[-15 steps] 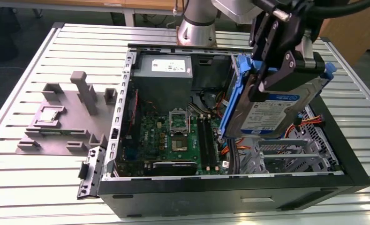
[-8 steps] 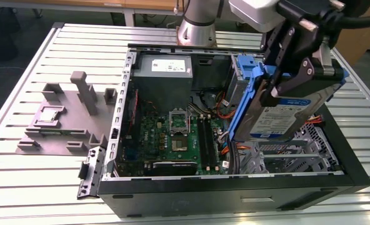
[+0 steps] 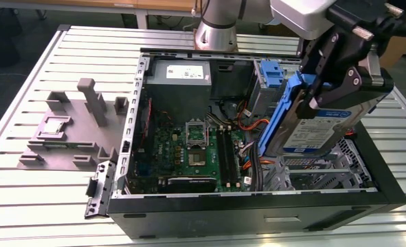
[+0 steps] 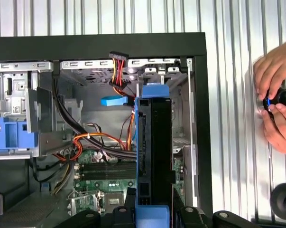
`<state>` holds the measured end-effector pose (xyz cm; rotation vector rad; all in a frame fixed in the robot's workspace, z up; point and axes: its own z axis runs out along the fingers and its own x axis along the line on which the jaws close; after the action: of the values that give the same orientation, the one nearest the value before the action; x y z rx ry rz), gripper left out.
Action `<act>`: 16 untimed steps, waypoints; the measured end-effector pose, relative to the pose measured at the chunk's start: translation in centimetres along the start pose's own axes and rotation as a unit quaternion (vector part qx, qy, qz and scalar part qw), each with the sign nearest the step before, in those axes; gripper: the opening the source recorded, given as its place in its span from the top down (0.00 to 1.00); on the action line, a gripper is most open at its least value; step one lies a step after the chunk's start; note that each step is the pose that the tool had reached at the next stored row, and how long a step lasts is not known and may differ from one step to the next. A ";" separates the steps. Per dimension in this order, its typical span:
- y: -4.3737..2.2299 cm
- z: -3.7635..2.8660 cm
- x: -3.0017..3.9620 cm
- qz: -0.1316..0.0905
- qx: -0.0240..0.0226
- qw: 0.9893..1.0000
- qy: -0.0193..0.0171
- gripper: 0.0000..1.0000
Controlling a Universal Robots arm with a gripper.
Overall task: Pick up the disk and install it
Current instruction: 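Insert the disk into the insertion slot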
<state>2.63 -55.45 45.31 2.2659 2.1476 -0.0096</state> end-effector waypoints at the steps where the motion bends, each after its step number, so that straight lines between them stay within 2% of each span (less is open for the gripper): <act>1: 0.16 0.03 -0.01 0.000 0.000 1.000 0.000 0.63; 8: 1.19 0.13 -0.03 0.000 0.000 1.000 0.000 0.63; 16: 1.92 0.35 -0.02 0.000 0.000 1.000 -0.003 0.63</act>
<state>4.55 -55.57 44.98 2.2633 2.1444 -0.0156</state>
